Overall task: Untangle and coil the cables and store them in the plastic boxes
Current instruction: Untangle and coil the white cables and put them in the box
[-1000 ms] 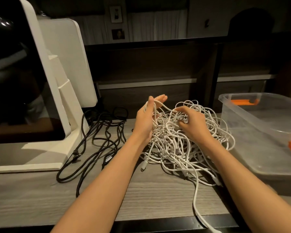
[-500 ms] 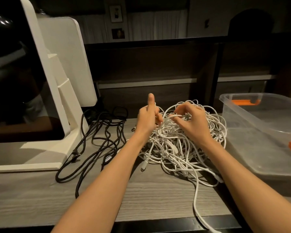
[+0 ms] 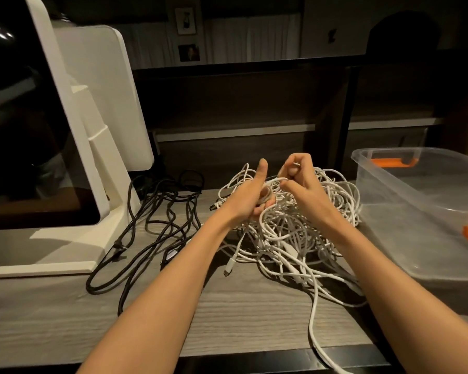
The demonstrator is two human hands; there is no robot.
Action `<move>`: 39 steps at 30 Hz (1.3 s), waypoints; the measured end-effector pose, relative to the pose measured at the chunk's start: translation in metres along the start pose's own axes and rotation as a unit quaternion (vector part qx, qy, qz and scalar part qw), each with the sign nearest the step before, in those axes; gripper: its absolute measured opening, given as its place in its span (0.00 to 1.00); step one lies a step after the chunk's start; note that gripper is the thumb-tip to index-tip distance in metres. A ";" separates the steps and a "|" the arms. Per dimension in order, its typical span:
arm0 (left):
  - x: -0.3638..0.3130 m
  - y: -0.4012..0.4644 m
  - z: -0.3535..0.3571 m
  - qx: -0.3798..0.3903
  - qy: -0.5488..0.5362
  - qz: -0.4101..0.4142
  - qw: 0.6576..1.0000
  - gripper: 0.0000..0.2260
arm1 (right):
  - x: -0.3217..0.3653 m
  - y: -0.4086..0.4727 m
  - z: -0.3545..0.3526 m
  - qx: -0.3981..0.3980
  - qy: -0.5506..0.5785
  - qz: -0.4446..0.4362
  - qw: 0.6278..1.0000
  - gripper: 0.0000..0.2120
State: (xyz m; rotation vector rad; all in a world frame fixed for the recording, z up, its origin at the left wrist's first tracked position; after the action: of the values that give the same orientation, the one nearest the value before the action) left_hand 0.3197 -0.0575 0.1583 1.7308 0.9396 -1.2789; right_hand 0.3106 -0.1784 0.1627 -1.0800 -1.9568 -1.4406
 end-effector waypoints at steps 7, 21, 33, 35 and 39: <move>0.001 0.000 -0.013 -0.120 -0.007 0.068 0.990 0.23 | -0.010 0.005 -0.005 -0.024 -0.258 -0.039 0.965 0.10; 0.006 0.000 -0.016 -0.188 -0.401 0.059 0.895 0.22 | -0.011 0.005 -0.009 -0.017 -0.511 -0.050 0.858 0.05; 0.004 0.004 -0.035 -0.322 -0.145 0.018 0.936 0.26 | -0.009 0.002 -0.020 -0.016 -0.598 -0.091 0.796 0.03; 0.006 0.006 -0.034 -0.301 -0.088 0.013 0.950 0.27 | -0.011 0.002 -0.020 -0.024 -0.609 -0.095 0.787 0.03; 0.007 0.012 -0.026 -0.232 -0.003 0.013 0.973 0.29 | -0.012 0.002 -0.028 -0.040 -0.415 -0.103 0.903 0.04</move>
State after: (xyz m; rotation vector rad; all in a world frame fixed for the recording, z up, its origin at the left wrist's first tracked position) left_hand 0.3423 -0.0386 0.1583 1.3648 1.1051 -0.9501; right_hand 0.3174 -0.2079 0.1640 -1.7787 -2.6612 -1.2714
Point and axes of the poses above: each hand's wrist, its own y-axis towards the middle knuckle, its own z-axis out of the palm, x = y × z, the point moved 4 cm from there along y, towards the middle knuckle, and after that the axes turned 10 degrees about -y, right-handed, at the moved point
